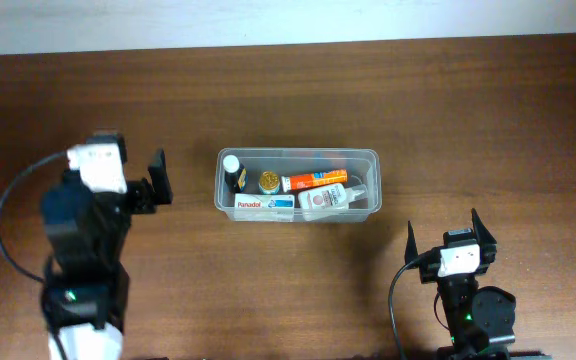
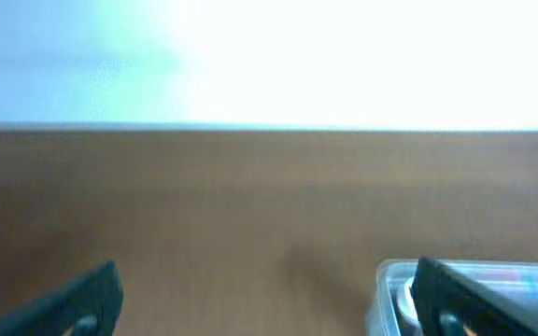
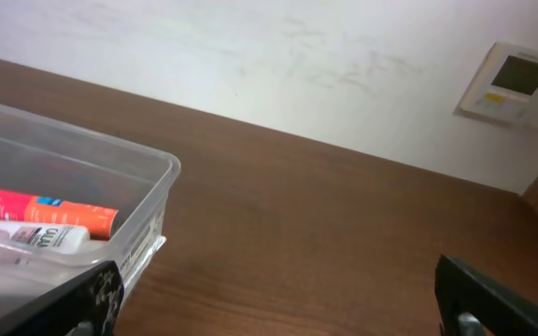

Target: Pack container

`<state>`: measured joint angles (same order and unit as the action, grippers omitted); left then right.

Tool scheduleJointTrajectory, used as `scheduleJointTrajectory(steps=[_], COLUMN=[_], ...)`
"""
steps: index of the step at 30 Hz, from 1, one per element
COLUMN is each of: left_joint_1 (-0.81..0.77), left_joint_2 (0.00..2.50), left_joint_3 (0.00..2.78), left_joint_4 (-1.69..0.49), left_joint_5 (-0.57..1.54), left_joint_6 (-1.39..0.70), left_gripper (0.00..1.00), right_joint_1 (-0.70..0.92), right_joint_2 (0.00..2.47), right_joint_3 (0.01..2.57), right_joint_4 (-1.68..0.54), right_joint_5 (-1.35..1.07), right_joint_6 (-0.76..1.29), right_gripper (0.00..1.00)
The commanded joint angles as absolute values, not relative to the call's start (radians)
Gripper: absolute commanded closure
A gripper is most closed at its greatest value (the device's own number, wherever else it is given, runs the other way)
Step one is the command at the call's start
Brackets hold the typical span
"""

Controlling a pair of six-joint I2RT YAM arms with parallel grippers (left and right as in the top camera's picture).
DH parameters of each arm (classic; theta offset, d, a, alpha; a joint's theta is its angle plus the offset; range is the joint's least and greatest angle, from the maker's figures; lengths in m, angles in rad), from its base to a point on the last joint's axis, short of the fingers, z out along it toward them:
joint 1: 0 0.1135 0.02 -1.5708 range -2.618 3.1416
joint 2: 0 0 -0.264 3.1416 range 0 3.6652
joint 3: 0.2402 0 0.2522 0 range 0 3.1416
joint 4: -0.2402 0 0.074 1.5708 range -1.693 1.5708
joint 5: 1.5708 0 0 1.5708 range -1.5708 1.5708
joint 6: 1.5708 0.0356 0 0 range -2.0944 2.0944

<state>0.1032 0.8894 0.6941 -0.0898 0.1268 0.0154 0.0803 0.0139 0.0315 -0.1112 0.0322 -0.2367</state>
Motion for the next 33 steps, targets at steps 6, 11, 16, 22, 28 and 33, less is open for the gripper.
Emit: scheduleJointTrajectory(steps=[6, 11, 16, 22, 28, 33], left_joint_1=[0.103, 0.103, 0.103, 0.103, 0.101, 0.101], left_joint_2=[0.595, 0.407, 0.211, 0.027, 0.005, 0.005], left_joint_3=[0.257, 0.094, 0.009, 0.009, 0.009, 0.009], left_joint_4=[0.318, 0.397, 0.362, 0.121, -0.077, -0.065], left_joint_5=[0.155, 0.162, 0.162, 0.161, 0.161, 0.161], left_joint_6=[0.015, 0.012, 0.012, 0.012, 0.012, 0.013], left_gripper=[0.01, 0.00, 0.01, 0.01, 0.01, 0.01], right_joint_1=[0.084, 0.084, 0.084, 0.084, 0.084, 0.084], right_joint_2=[0.006, 0.006, 0.006, 0.006, 0.006, 0.006], right_joint_3=[0.022, 0.022, 0.022, 0.022, 0.022, 0.022], right_joint_4=[-0.112, -0.112, -0.112, -0.112, -0.112, -0.112], right_joint_5=[0.036, 0.036, 0.036, 0.036, 0.036, 0.036], right_joint_6=[-0.236, -0.236, -0.236, -0.236, -0.236, -0.236], right_gripper=[0.02, 0.02, 0.02, 0.02, 0.02, 0.02])
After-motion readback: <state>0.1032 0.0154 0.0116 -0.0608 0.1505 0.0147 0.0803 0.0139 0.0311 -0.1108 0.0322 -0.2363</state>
